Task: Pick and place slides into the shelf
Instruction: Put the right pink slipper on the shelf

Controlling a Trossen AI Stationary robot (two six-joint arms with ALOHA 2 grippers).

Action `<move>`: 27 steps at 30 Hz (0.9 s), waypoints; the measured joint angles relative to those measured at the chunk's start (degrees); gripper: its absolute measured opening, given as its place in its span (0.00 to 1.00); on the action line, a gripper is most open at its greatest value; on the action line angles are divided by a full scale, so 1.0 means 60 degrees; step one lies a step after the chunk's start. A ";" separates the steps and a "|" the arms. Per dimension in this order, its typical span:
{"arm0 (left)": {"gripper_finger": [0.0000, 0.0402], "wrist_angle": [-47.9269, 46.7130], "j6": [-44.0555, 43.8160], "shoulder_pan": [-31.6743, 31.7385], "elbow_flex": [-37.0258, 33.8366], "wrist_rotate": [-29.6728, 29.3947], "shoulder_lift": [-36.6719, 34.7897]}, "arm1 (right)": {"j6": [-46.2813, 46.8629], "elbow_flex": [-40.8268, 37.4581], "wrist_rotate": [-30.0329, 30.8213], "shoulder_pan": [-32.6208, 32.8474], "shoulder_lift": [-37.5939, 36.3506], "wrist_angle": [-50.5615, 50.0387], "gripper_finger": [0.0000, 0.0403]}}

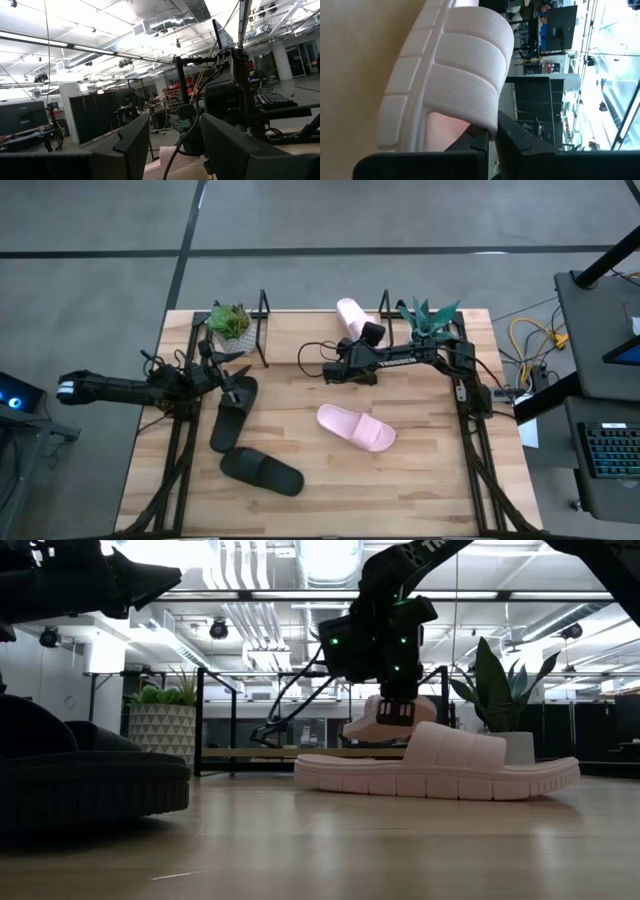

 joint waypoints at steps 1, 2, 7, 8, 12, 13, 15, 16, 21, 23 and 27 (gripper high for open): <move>0.41 -0.0003 0.0000 0.0001 0.0000 0.0000 0.0001 | 0.0000 -0.0011 -0.0027 -0.0013 0.0000 -0.0001 0.03; 0.41 0.0002 0.0000 -0.0001 0.0000 0.0000 0.0003 | 0.0000 -0.0018 -0.0080 -0.0010 0.0000 0.0000 0.03; 0.41 0.0002 0.0000 0.0002 0.0000 0.0000 0.0016 | -0.0004 -0.0018 -0.0587 -0.0044 0.0000 0.0032 0.03; 0.41 0.0002 0.0000 0.0000 0.0000 0.0000 0.0016 | -0.0003 -0.0018 -0.0668 -0.0046 0.0000 0.0032 0.03; 0.41 0.0002 0.0003 -0.0001 0.0000 0.0000 0.0016 | -0.0009 -0.0007 -0.0892 -0.0076 0.0000 0.0041 0.03; 0.41 0.0002 0.0000 0.0002 0.0000 0.0000 0.0016 | -0.0009 0.0011 -0.1023 -0.0086 0.0000 0.0045 0.03; 0.41 0.0002 0.0000 0.0002 0.0000 0.0000 0.0016 | -0.0004 0.0052 -0.1380 -0.0112 0.0000 0.0065 0.03; 0.41 0.0002 0.0003 0.0002 0.0000 -0.0001 0.0016 | -0.0007 0.0068 -0.1636 -0.0136 0.0000 0.0063 0.03; 0.41 0.0002 0.0002 -0.0001 0.0000 0.0000 0.0016 | -0.0009 0.0102 -0.2444 -0.0236 -0.0018 0.0102 0.04; 0.41 0.0002 0.0004 -0.0001 0.0000 0.0000 0.0016 | -0.0018 0.0109 -0.2616 -0.0236 -0.0018 0.0096 0.06; 0.41 0.0002 0.0000 0.0002 0.0000 0.0000 0.0016 | -0.0040 0.0217 -0.2848 -0.0232 -0.0018 0.0036 0.16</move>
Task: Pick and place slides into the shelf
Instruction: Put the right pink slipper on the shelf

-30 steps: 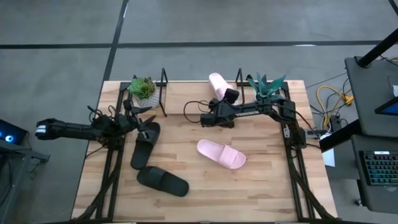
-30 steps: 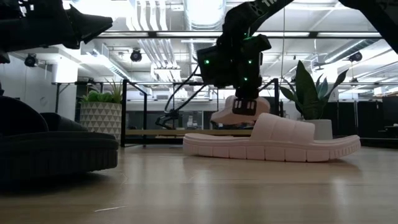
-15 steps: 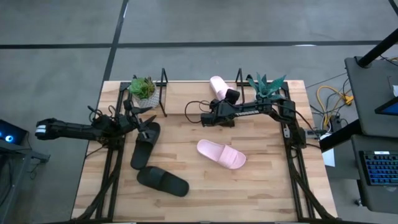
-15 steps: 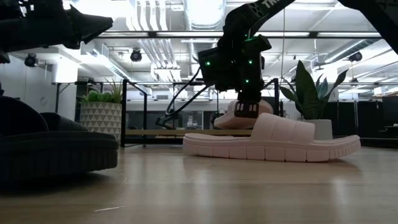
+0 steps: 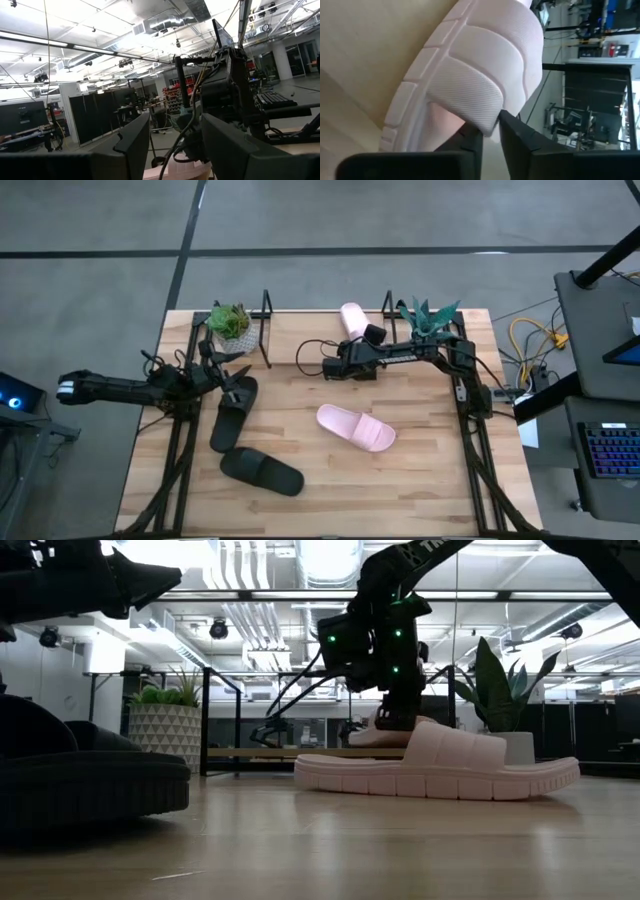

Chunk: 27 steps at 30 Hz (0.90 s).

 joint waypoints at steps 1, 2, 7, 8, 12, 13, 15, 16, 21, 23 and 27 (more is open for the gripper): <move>0.41 0.0000 0.0002 -0.0002 0.0000 0.0000 0.0000 | 0.0000 0.0053 -0.0008 0.0000 0.0000 0.0000 0.19; 0.41 0.0000 0.0000 -0.0003 0.0000 0.0000 0.0000 | 0.0000 0.0119 -0.0008 -0.0004 0.0000 0.0002 0.22; 0.41 0.0000 0.0003 0.0000 0.0000 0.0000 0.0000 | -0.0277 0.0403 -0.0004 0.0000 0.0000 0.0008 0.35; 0.41 0.0000 0.0000 -0.0003 0.0000 -0.0003 0.0000 | -0.0435 0.0446 -0.0011 0.0016 0.0000 0.0001 0.38; 0.41 0.0000 0.0004 -0.0003 0.0000 0.0000 0.0000 | -0.0761 0.0603 -0.0049 0.0058 0.0000 0.0000 0.44; 0.41 0.0000 0.0007 -0.0003 0.0000 0.0000 0.0000 | -0.0867 0.0641 -0.0123 0.0068 0.0000 0.0004 0.45; 0.41 0.0000 0.0007 -0.0003 0.0000 0.0000 0.0000 | -0.1112 0.0663 -0.0538 0.0084 -0.0051 0.0003 0.47; 0.41 0.0000 0.0007 -0.0002 0.0000 0.0000 0.0000 | -0.1186 0.0683 -0.0773 0.0084 -0.0083 -0.0011 0.47; 0.41 0.0000 0.0007 0.0001 0.0000 0.0000 0.0000 | -0.1727 0.0933 -0.1543 0.0102 -0.0360 -0.0002 0.46; 0.41 0.0000 0.0004 0.0000 0.0000 -0.0003 0.0000 | -0.2032 0.1077 -0.1563 0.0107 -0.0450 -0.0003 0.45; 0.41 -0.0004 0.0006 -0.0003 0.0000 -0.0002 0.0000 | -0.2561 0.1326 -0.1656 0.0203 -0.0815 0.0003 0.44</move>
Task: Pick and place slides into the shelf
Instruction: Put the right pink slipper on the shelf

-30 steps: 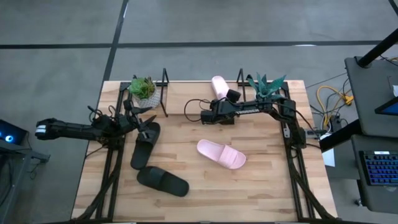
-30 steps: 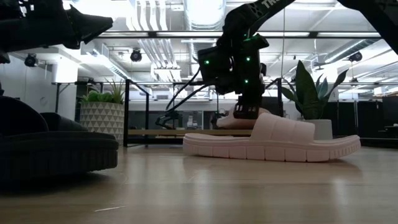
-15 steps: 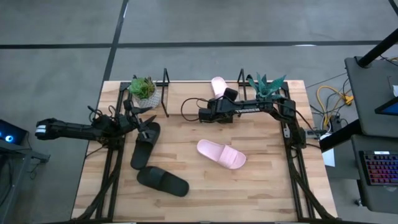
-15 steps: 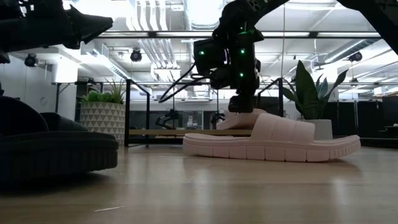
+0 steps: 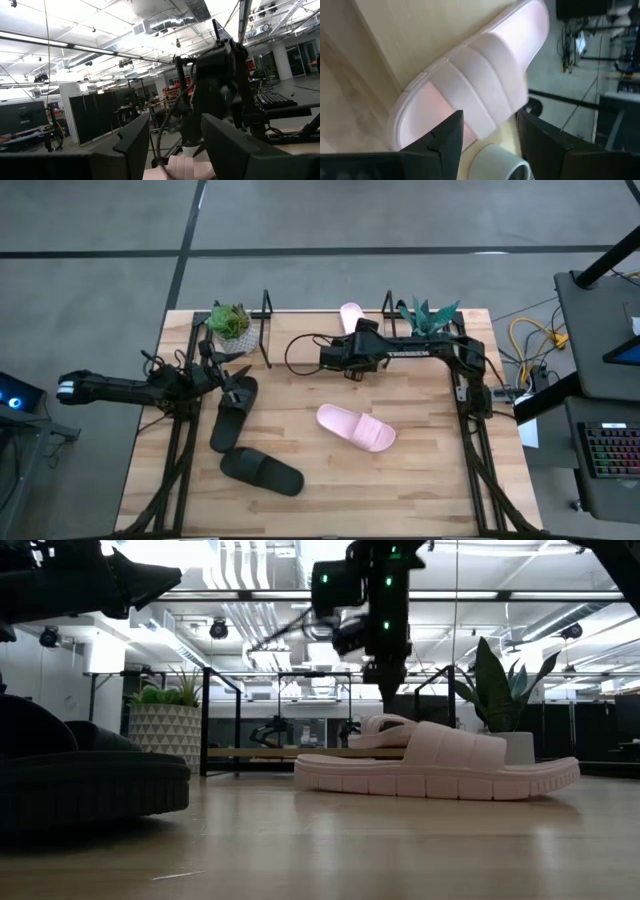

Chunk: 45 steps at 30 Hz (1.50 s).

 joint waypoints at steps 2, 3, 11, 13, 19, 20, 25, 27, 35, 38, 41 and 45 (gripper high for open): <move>0.41 -0.0007 0.0001 0.0000 0.0000 0.0002 0.0000 | -0.0204 -0.0009 -0.0005 0.0133 -0.0307 0.0046 0.43; 0.41 -0.0004 0.0001 0.0002 0.0000 0.0002 0.0004 | -0.0286 -0.0047 -0.0002 0.0222 -0.0471 0.0115 0.42; 0.41 0.0000 -0.0002 0.0000 0.0000 0.0002 0.0000 | -0.1460 -0.1019 0.0016 0.1339 -0.2917 0.2107 0.37; 0.41 0.0004 -0.0002 0.0001 0.0000 0.0001 0.0015 | -0.2037 -0.1754 -0.0033 0.1659 -0.3786 0.3476 0.36; 0.41 0.0001 -0.0005 0.0000 0.0000 0.0002 0.0182 | -0.3768 -0.5068 -0.0961 0.2212 -0.6412 0.7431 0.33; 0.41 -0.0001 -0.0005 0.0000 0.0000 0.0002 0.0221 | -0.3932 -0.5645 -0.1074 0.2209 -0.6786 0.7985 0.33; 0.41 0.0000 -0.0006 0.0000 0.0000 0.0002 0.0443 | -0.4161 -0.8213 -0.1558 0.1959 -0.8098 0.9708 0.32; 0.41 0.0000 -0.0006 0.0004 0.0000 -0.0001 0.0528 | -0.4287 -0.8968 -0.1823 0.1833 -0.8293 1.0279 0.33; 0.41 0.0011 0.0012 0.0000 0.0000 -0.0001 0.0750 | -0.5420 -0.9816 -0.1284 0.1775 -0.7748 1.1623 0.36; 0.41 0.0015 0.0012 0.0000 0.0000 -0.0001 0.0729 | -0.6043 -0.9736 -0.0403 0.1750 -0.7105 1.1618 0.36; 0.41 0.0012 0.0014 0.0004 0.0000 -0.0001 0.0753 | -0.6535 -0.9492 -0.0221 0.1706 -0.6292 1.1633 0.36; 0.41 0.0007 0.0016 0.0004 0.0000 -0.0001 0.0750 | -0.6885 -0.9084 -0.0200 0.1551 -0.5220 1.1620 0.36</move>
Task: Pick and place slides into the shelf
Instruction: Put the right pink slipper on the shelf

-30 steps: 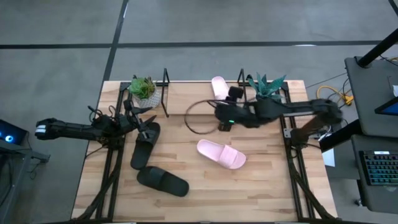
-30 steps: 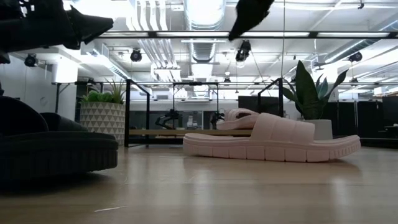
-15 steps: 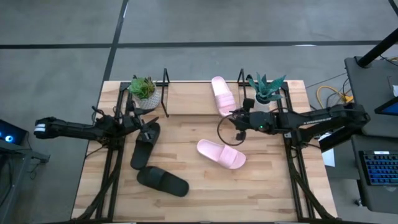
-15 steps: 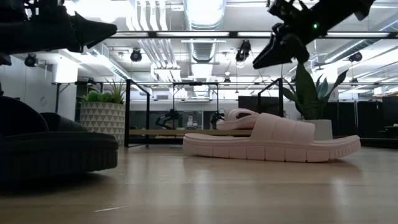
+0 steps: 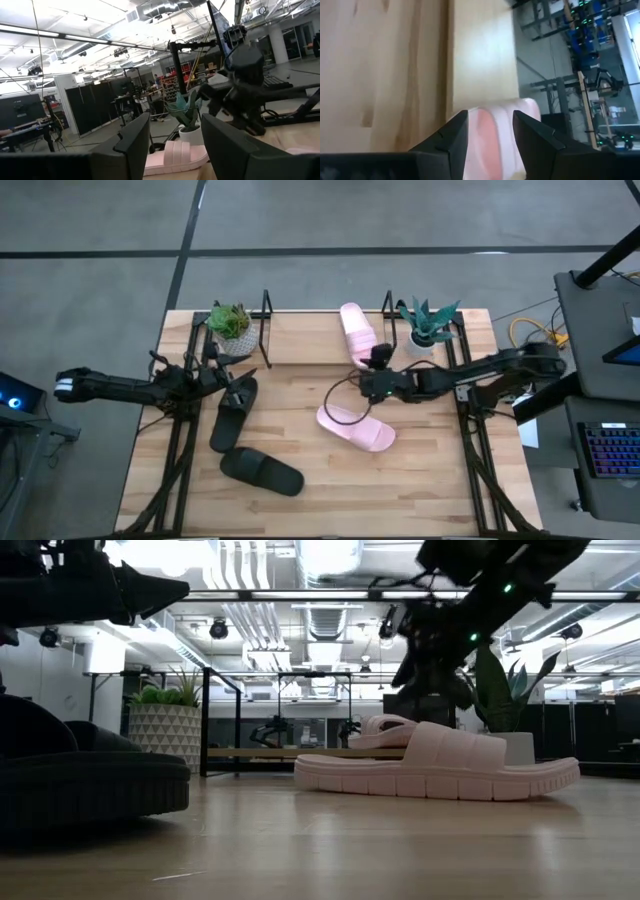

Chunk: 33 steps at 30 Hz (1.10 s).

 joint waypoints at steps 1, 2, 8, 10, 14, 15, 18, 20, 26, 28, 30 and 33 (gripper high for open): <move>0.41 0.0000 0.0000 0.0000 0.0000 -0.0004 0.0000 | -0.0040 0.0113 0.0049 -0.0058 0.0252 -0.0013 0.36; 0.41 0.0000 0.0000 -0.0001 0.0000 0.0000 0.0000 | -0.0070 0.0244 0.0090 -0.0124 0.0489 0.0013 0.36; 0.41 0.0004 0.0004 0.0000 0.0000 -0.0004 -0.0011 | -0.0245 0.0860 0.1347 -0.0499 0.1492 -0.0016 0.36; 0.41 0.0008 0.0004 -0.0001 0.0000 -0.0004 0.0000 | -0.0255 0.1045 0.1404 -0.0609 0.1667 0.0013 0.36; 0.41 0.0011 0.0004 -0.0001 0.0000 -0.0001 -0.0005 | -0.0275 0.1209 0.1394 -0.0831 0.1865 -0.0022 0.36; 0.41 0.0011 0.0004 -0.0001 0.0000 -0.0004 0.0004 | -0.0243 0.1203 0.1361 -0.0890 0.1885 -0.0028 0.36; 0.41 0.0004 0.0004 -0.0001 0.0000 -0.0004 0.0001 | -0.0206 0.1093 0.0944 -0.1049 0.1866 -0.0271 0.36; 0.41 0.0012 0.0004 0.0000 0.0000 -0.0004 0.0005 | -0.0210 0.1067 0.0566 -0.1104 0.1842 -0.0415 0.36; 0.41 0.0007 0.0007 0.0000 0.0000 -0.0004 0.0000 | -0.0274 0.1042 0.0568 -0.1295 0.1806 -0.0421 0.36; 0.41 0.0007 0.0005 -0.0003 0.0000 -0.0004 -0.0004 | -0.0232 0.1042 0.0792 -0.1337 0.1804 -0.0377 0.35; 0.41 0.0007 0.0004 0.0000 0.0000 -0.0004 -0.0004 | -0.0242 0.1042 0.0793 -0.1362 0.1803 -0.0400 0.33; 0.41 0.0009 0.0005 0.0000 0.0000 -0.0004 0.0000 | -0.0277 0.1038 0.0651 -0.1432 0.1803 -0.0423 0.30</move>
